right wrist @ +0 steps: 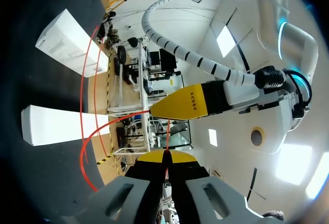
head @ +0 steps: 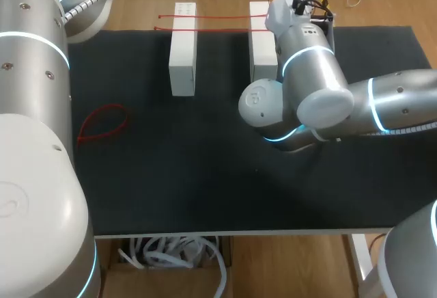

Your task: Grab the tape and strap the tape.

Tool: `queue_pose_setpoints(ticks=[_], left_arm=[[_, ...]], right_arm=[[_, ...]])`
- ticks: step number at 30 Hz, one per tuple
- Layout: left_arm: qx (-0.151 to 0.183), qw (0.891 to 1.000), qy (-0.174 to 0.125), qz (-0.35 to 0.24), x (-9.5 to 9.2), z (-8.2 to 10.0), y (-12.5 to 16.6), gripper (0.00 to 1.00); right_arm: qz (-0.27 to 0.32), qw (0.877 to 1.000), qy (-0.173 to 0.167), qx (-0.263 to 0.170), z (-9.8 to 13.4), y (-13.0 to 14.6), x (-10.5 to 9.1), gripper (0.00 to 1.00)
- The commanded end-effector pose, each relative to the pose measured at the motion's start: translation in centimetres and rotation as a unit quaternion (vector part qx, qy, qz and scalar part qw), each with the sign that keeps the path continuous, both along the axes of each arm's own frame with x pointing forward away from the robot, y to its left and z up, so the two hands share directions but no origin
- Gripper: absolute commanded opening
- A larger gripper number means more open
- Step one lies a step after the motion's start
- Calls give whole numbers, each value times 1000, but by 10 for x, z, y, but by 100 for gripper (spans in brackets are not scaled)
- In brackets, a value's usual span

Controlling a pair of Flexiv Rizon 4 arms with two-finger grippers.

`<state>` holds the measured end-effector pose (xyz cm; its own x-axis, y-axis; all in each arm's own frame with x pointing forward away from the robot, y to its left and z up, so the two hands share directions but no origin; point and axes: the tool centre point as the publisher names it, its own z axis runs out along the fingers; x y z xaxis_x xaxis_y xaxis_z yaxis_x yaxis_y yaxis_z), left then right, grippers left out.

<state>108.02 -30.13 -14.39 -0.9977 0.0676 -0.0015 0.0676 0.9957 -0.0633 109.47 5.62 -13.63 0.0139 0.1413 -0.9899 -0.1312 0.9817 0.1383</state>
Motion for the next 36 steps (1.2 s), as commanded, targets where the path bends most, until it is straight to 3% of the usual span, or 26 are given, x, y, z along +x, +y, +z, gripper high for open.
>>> queue_pose_setpoints(ticks=[1, 36], left_arm=[[1, 1000, 1, 0, 0, 1, 0, 0], [1, 1000, 1, 0, 0, 1, 0, 0]], right_arm=[[3, 1000, 2, -2, 1, 1, -1, 0], [16, 1000, 3, 1, 2, 22, -8, 0]])
